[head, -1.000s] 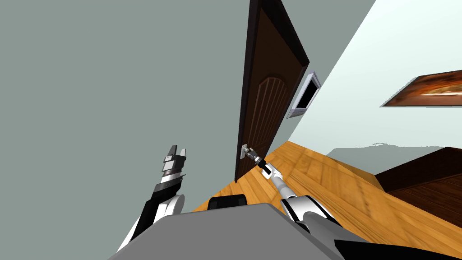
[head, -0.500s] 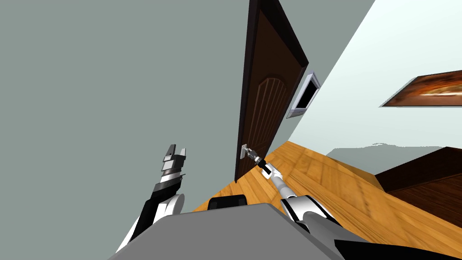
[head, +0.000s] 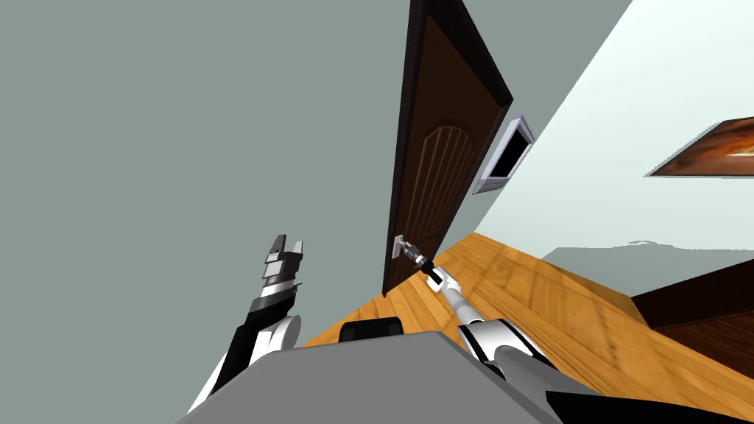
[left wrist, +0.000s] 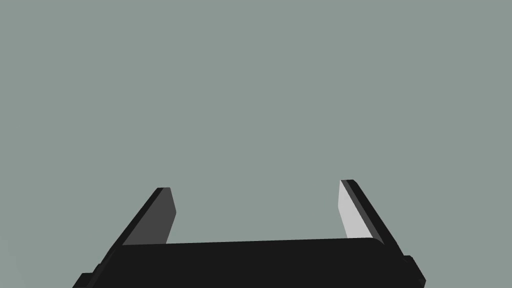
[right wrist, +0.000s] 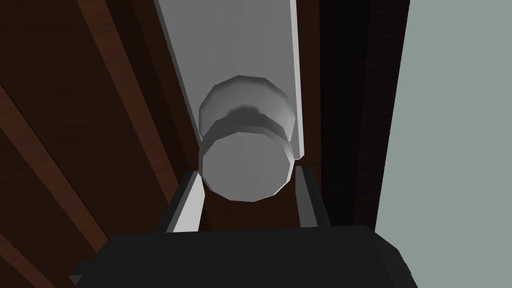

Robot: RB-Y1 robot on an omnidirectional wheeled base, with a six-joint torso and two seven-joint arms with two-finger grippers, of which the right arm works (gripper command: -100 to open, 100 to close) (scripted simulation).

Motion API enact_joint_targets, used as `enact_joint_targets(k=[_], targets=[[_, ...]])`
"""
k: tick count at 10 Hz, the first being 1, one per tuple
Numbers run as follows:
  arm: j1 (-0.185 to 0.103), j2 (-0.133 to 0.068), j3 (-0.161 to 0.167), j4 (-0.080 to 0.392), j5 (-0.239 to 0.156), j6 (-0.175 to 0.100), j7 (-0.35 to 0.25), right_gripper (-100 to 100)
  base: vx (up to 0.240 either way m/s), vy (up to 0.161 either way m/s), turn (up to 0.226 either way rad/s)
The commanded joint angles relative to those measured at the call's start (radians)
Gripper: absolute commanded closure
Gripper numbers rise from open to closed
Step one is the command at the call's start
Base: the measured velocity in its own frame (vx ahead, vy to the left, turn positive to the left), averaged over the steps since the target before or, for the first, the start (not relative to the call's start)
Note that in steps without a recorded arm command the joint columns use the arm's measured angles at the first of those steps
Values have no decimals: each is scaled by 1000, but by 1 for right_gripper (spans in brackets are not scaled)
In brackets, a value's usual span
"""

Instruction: Pull the door open

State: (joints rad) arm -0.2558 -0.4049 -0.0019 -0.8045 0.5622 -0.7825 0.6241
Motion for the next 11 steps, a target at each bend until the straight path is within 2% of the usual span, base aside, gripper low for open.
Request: enact_joint_targets(k=[1, 7, 11], targets=[[-6, 3, -1, 4, -20, 4, -29, 100, -44, -98, 117], [-11, 14, 5, 2, -111, 24, -168, 100, -58, -80, 128], [-15, 24, 11, 0, -193, 42, -279, 100, -70, -84, 131]])
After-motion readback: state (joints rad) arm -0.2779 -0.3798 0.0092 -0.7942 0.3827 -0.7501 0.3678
